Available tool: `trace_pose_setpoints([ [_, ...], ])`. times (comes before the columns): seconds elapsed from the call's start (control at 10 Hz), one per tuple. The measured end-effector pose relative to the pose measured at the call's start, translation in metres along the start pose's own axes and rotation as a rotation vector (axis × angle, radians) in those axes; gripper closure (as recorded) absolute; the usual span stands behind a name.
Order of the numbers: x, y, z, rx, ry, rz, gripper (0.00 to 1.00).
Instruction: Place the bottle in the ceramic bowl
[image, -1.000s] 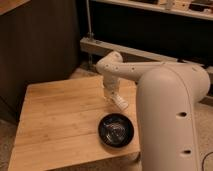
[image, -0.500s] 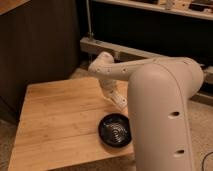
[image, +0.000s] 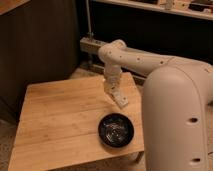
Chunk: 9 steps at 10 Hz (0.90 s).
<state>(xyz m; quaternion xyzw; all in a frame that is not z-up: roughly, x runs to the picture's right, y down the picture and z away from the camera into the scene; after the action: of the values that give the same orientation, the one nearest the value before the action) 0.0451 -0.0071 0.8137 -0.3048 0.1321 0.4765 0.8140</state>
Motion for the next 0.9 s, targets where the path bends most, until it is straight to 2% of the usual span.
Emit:
trace_pose_setpoints([
  [0.1, 0.013, -0.004, -0.006, -0.098, -0.031, 0.025, 1.0],
  [0.2, 0.022, -0.002, -0.011, -0.153, -0.063, 0.038, 1.0],
  [0.3, 0.027, 0.005, -0.015, -0.187, -0.09, 0.038, 1.0],
  [0.5, 0.038, 0.023, -0.025, -0.225, -0.12, 0.021, 1.0],
  [0.7, 0.043, 0.043, -0.033, -0.252, -0.132, 0.004, 1.0],
  [0.9, 0.054, 0.05, -0.032, -0.282, -0.133, -0.004, 1.0],
])
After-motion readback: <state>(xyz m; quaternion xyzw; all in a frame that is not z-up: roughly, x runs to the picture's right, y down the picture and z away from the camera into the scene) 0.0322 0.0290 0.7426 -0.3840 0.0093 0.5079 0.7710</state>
